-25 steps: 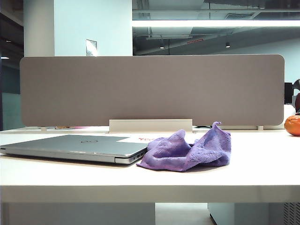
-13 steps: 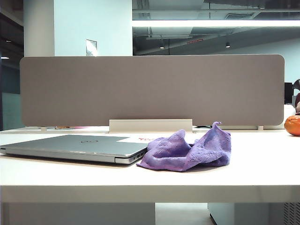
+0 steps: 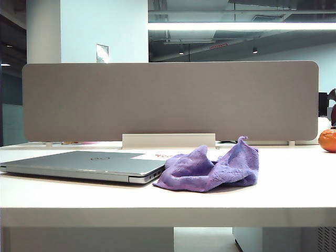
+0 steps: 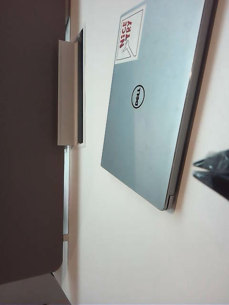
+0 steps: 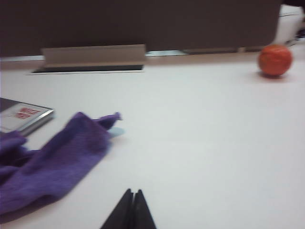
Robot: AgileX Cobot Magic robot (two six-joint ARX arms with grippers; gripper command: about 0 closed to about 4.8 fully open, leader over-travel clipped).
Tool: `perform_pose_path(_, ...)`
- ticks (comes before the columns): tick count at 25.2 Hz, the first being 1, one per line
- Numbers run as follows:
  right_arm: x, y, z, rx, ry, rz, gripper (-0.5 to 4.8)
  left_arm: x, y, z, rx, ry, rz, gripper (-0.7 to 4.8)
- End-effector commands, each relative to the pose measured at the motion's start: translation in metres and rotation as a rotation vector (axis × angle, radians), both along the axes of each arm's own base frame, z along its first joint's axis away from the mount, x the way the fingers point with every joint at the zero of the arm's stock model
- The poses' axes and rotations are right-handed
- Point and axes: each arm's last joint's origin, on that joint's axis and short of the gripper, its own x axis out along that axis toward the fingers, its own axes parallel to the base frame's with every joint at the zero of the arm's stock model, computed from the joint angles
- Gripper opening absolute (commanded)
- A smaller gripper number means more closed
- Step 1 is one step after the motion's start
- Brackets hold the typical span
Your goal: Pick up the purple rag and put it over the laptop.
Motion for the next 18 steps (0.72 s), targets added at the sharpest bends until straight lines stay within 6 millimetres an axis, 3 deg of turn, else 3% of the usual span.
perform_pose_path(1,-0.0004,0.0037,0.0007,0.026,-0.013,0.127,0.22,-0.0002,0.0,0.0016,0.007,-0.008,0.003,-0.06)
perform_pose_path(12,-0.0041,0.0125,-0.0022,0.073,0.03,0.449,0.22,-0.0002,-0.0005,0.0016,-0.041,-0.003,-0.016,-0.06)
perform_pose_path(18,-0.0045,0.0129,-0.0038,0.079,0.048,0.465,0.22,-0.0002,-0.0005,0.0016,-0.075,0.001,-0.016,-0.06)
